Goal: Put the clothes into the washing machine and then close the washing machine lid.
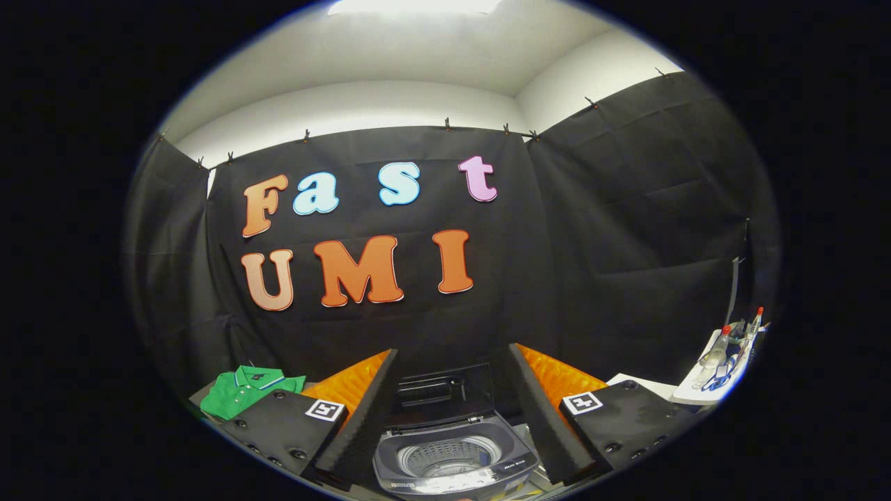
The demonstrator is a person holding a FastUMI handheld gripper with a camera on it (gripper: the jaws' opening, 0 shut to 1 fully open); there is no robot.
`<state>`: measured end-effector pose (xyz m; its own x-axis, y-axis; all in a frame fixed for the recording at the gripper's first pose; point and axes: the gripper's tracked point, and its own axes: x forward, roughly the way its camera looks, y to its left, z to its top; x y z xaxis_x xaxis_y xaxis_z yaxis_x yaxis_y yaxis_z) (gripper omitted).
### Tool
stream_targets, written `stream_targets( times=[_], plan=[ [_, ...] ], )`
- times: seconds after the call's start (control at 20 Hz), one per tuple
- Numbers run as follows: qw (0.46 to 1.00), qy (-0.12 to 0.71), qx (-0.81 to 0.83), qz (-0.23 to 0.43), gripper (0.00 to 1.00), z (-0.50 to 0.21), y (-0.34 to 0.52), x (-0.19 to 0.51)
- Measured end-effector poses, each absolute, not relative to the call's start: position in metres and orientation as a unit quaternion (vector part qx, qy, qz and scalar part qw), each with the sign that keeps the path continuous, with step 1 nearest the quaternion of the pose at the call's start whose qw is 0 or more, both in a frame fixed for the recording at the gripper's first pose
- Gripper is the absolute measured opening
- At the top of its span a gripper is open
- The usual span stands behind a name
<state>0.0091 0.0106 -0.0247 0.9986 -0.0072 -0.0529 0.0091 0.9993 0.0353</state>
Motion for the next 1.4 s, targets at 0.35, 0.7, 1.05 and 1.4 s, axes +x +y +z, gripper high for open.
stream_targets(
  times=[0.35, 0.7, 1.05, 1.4],
  plan=[
    [1.0, 0.022, 0.013, 0.01, 0.98, -0.019, 0.032, 0.013],
    [0.996, 0.018, -0.011, 0.088, 0.98, -0.014, 0.12, 0.042],
    [0.967, 0.059, -0.019, 0.249, 0.98, -0.059, 0.307, 0.077],
    [0.921, 0.131, -0.016, 0.366, 0.98, -0.134, 0.468, 0.062]
  ],
)
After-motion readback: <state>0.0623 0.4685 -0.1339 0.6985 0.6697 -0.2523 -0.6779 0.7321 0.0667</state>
